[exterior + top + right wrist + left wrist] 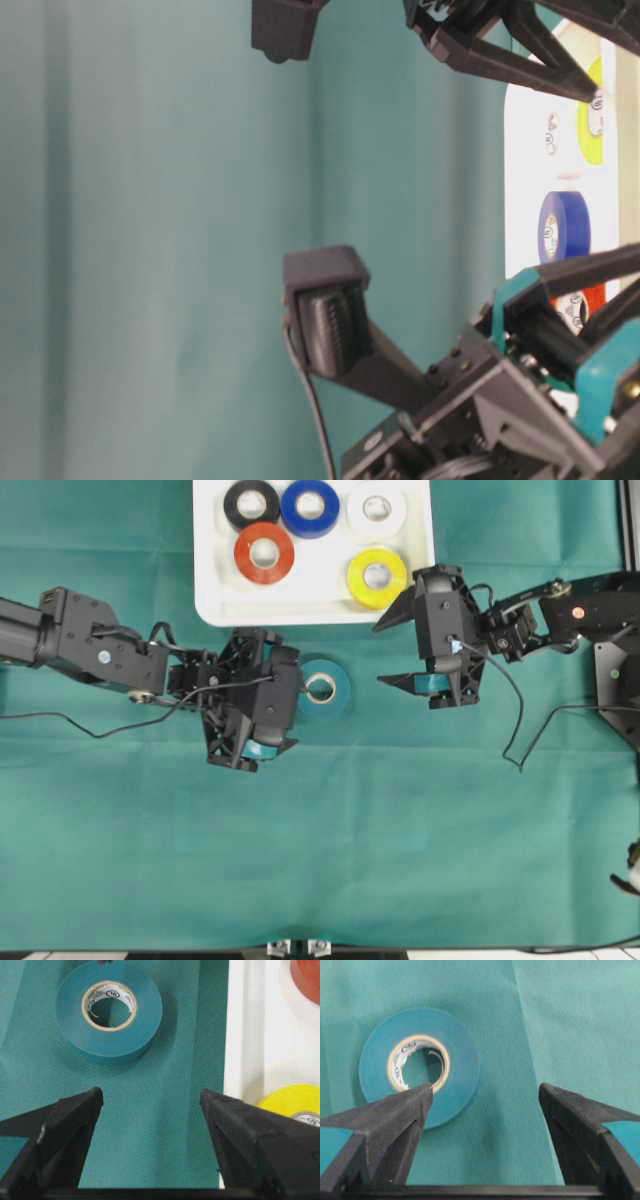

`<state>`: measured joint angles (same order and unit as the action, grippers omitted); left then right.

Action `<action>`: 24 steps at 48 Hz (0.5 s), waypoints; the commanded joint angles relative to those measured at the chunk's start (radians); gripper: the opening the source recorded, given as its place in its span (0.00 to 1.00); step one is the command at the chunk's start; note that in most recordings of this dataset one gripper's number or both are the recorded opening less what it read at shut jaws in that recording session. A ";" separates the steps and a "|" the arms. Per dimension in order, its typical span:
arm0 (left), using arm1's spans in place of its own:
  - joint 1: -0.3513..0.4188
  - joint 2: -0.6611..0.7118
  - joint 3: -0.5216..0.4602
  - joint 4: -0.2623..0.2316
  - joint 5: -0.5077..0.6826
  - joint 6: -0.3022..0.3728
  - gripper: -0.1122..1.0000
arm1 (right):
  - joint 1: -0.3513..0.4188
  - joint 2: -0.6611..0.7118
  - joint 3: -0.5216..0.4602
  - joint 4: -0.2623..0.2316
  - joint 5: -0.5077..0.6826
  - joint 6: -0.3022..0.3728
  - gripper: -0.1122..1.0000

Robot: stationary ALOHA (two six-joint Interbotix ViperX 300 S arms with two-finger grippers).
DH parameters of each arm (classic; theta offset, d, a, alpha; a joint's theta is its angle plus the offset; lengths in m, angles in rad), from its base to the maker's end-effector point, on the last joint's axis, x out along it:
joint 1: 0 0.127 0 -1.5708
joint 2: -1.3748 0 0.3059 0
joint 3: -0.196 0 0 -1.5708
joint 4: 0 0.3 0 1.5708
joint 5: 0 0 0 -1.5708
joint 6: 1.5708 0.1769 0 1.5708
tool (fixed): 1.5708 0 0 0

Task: Put the tape alternately from left to right into the white case.
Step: 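Lower the left gripper into the teal roll's hole and grip it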

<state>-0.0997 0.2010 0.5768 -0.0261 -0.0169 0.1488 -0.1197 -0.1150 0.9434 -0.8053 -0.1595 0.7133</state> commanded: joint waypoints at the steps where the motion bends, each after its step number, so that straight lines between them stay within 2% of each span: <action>1: -0.003 -0.002 -0.021 0.000 -0.005 0.000 0.84 | 0.002 -0.020 -0.006 0.002 -0.006 0.002 0.87; 16: -0.002 0.034 -0.069 0.002 0.006 -0.008 0.84 | 0.002 -0.020 -0.006 0.002 -0.003 0.002 0.87; 24: -0.003 0.071 -0.126 0.002 0.104 -0.011 0.84 | 0.003 -0.020 -0.006 0.000 -0.005 0.002 0.87</action>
<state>-0.0997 0.2777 0.4786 -0.0261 0.0491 0.1381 -0.1197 -0.1150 0.9434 -0.8053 -0.1595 0.7148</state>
